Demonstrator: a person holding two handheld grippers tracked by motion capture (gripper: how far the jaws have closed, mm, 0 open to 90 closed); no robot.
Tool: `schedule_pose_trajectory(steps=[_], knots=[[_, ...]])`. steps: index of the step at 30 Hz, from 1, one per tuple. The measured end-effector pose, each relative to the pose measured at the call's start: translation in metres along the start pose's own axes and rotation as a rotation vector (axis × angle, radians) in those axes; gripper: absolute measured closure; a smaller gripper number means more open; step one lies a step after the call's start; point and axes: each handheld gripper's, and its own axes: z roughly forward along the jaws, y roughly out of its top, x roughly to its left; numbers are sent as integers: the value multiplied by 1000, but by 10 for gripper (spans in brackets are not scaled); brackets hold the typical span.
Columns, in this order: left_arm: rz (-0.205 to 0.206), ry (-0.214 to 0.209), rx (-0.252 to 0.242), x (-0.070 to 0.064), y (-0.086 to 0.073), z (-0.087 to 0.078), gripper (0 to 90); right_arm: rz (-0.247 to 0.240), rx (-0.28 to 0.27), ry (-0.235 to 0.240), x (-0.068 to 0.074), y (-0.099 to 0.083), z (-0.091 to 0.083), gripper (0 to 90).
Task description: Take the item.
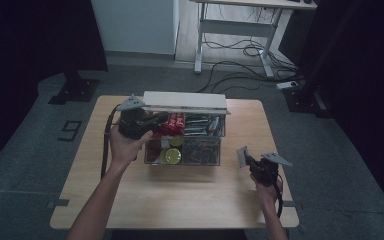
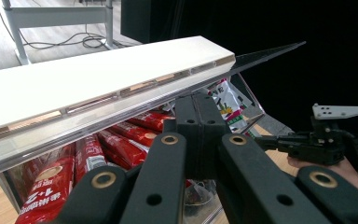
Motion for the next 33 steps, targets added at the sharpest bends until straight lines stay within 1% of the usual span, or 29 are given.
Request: schedule_pose_trajectory(steps=[1,2,3,4,8,10,11,12,13,14,15,16,17,18,19,20,21,22,23,26,28,30,31,33], knots=[[0,0,0,0,0,0,900,0,0,0,0,0,0,889],[0,-1,0,0,0,0,900,10,9,-12,-5,-3,2,889],[0,-1,0,0,0,0,900,10,9,-12,-5,-3,2,889],[0,-1,0,0,0,0,900,22,15,-22,-10,-5,4,888],[1,0,0,0,0,0,900,42,26,-45,-17,-8,6,877],[2,1,0,0,0,0,900,37,33,-54,-19,-9,6,867],[2,2,1,0,0,0,900,30,39,-78,-21,-11,8,846],[2,2,1,0,0,0,900,30,39,-78,-21,-11,8,846],[2,2,1,0,-1,0,900,15,56,-117,-23,-14,11,808],[2,2,1,0,-1,0,900,15,56,-117,-23,-14,11,808],[3,2,1,0,-1,0,900,15,59,-132,-23,-16,12,796],[3,2,1,0,-1,0,900,1,75,-164,-25,-18,15,760],[2,1,1,0,0,0,900,-5,81,-178,-25,-19,15,741],[2,1,1,0,0,0,900,-5,81,-178,-25,-19,15,741],[3,1,2,0,0,0,900,-13,93,-211,-26,-21,17,681],[3,1,2,0,0,0,900,-13,93,-211,-26,-21,17,681],[3,2,2,-1,0,0,900,-14,100,-237,-26,-21,17,636],[3,2,2,-1,0,0,900,-14,100,-237,-26,-21,17,636],[4,3,3,-1,0,0,900,-14,108,-250,-26,-21,17,592],[4,4,4,-1,-1,0,900,-15,104,-259,-25,-21,16,573],[3,3,3,-1,-1,0,900,-16,88,-251,-22,-18,13,550],[3,3,3,-1,-1,0,900,-17,83,-247,-21,-18,12,547],[2,3,3,-1,-1,0,900,-20,73,-232,-18,-16,10,540],[2,2,3,-1,-1,0,900,-23,66,-220,-17,-15,8,537]])
